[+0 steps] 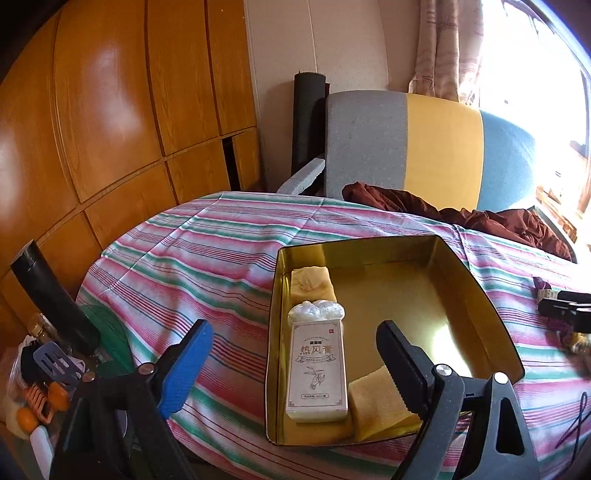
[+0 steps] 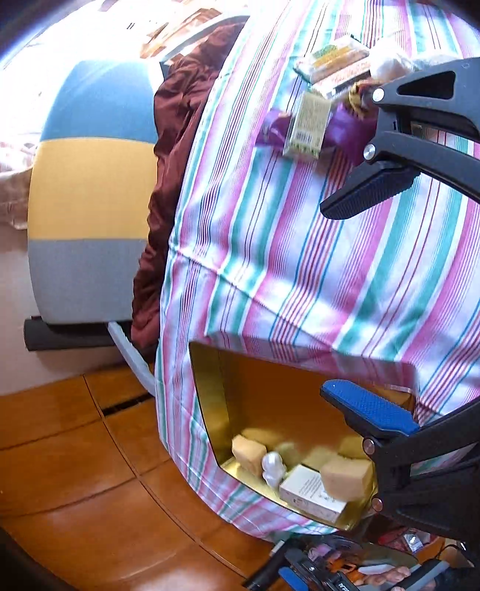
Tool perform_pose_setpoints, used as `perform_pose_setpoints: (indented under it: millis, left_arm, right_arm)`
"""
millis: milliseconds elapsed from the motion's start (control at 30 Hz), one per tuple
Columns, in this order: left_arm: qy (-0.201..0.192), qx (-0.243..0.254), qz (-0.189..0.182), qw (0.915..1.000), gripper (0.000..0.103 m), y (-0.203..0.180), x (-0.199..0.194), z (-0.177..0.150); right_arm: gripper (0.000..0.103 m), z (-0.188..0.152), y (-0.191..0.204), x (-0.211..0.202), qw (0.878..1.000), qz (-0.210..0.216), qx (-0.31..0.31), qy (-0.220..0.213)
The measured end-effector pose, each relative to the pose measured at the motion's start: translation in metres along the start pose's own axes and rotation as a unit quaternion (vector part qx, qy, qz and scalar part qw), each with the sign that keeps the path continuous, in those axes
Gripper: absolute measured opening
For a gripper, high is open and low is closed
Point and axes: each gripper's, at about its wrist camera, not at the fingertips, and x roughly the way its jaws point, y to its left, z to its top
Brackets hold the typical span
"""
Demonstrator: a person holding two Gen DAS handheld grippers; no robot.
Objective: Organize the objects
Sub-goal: 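Move both tools back toward the remaining items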
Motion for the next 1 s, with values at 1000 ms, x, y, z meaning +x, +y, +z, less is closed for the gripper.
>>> perform_pose_setpoints:
  millis: [1000]
  left_arm:
    - [0.001,0.163,-0.131,0.9779,0.094,-0.177,0.004,0.024]
  right_arm:
    - [0.090,-0.026,-0.230,-0.041,0.941,-0.155,0.298,-0.049]
